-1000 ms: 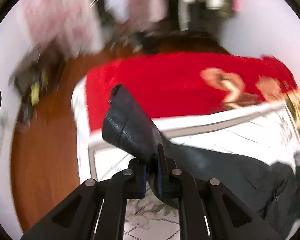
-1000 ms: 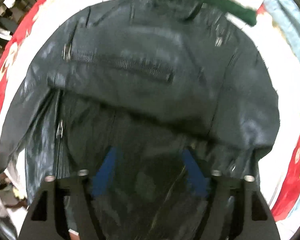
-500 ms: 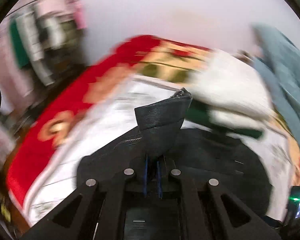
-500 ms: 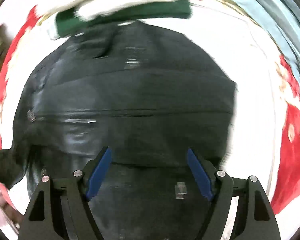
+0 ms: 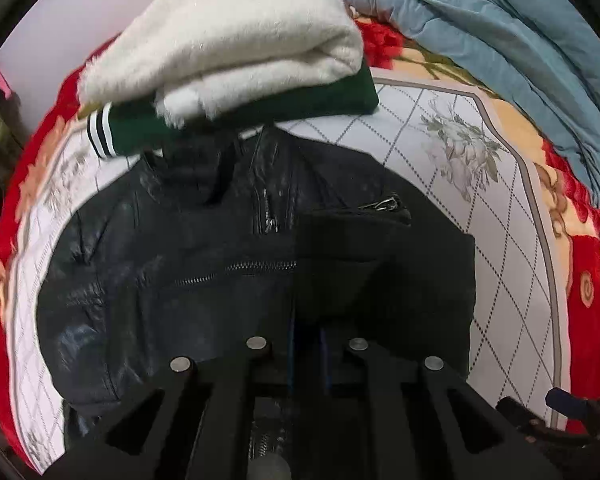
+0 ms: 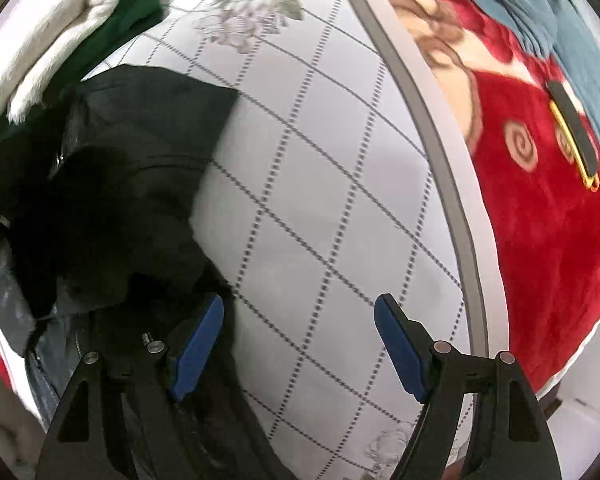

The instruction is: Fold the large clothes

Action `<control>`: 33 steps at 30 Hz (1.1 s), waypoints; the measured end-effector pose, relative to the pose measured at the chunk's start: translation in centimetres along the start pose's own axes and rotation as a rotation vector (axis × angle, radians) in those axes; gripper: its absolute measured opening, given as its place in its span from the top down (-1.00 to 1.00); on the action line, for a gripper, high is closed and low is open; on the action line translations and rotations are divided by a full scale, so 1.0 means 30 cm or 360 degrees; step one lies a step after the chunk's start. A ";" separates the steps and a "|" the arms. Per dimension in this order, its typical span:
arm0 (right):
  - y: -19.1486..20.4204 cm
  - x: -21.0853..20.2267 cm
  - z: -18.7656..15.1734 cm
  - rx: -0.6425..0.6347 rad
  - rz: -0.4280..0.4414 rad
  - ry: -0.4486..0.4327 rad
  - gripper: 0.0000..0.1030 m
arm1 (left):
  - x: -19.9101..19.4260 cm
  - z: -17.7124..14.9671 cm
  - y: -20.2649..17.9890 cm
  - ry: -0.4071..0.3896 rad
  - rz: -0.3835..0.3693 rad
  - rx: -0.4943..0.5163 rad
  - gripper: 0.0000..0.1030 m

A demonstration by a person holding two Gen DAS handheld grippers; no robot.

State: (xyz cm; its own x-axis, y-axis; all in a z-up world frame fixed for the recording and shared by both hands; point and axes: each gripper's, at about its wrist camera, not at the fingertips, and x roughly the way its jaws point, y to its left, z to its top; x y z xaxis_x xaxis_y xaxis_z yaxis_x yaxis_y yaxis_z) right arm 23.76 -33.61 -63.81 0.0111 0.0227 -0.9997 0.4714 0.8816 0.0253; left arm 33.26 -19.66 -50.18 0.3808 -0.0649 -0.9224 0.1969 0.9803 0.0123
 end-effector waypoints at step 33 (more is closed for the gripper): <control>0.381 0.020 0.309 -0.0142 0.0362 0.0004 0.84 | 0.105 -0.064 0.812 0.0187 0.0711 -0.0484 -1.00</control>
State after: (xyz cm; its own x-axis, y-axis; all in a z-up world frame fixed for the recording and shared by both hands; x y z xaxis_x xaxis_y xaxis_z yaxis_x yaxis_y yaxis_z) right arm 37.34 -27.89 -64.14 0.1061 0.2263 -0.9683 0.3773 0.8918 0.2498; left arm 37.53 4.37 -53.53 0.2606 0.3741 -0.8900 -0.2374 0.9184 0.3165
